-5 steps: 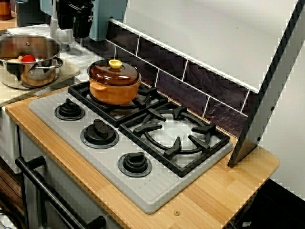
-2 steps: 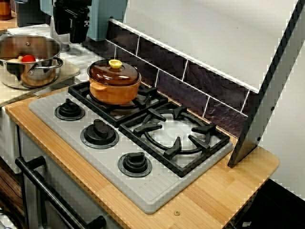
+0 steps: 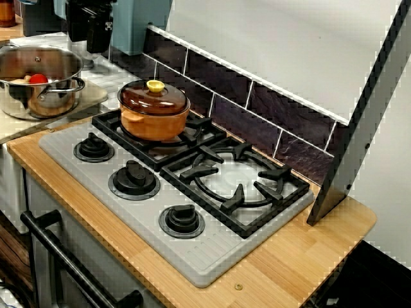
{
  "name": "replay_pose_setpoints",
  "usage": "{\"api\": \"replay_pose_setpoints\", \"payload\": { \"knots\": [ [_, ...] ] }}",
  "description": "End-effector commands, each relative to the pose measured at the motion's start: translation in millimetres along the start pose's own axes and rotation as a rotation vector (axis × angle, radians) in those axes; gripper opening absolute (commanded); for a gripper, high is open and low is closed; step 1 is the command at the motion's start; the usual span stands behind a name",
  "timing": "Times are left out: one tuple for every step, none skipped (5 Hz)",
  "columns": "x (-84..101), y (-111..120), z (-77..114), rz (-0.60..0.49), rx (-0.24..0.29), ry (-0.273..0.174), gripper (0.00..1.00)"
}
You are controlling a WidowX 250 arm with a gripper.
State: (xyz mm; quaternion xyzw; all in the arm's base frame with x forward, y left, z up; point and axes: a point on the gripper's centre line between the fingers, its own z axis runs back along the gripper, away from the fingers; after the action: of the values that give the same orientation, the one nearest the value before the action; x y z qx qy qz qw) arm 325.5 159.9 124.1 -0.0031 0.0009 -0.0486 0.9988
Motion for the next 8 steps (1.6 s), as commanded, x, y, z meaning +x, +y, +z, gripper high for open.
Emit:
{"api": "replay_pose_setpoints", "payload": {
  "knots": [
    [-19.9,8.1,29.8,-0.019,0.034,-0.078,1.00],
    [-27.5,11.8,26.2,-0.048,0.058,-0.077,1.00],
    [-31.3,14.4,24.4,-0.112,0.050,-0.074,1.00],
    [-30.2,17.1,21.8,-0.227,0.033,-0.094,1.00],
    [-25.9,23.8,19.4,-0.277,0.023,-0.096,1.00],
    [-23.3,27.2,20.3,-0.303,0.027,-0.085,1.00],
    [-20.4,30.6,17.3,-0.370,0.053,-0.051,1.00],
    [-20.9,32.9,10.1,-0.400,0.076,-0.032,1.00]
  ]
}}
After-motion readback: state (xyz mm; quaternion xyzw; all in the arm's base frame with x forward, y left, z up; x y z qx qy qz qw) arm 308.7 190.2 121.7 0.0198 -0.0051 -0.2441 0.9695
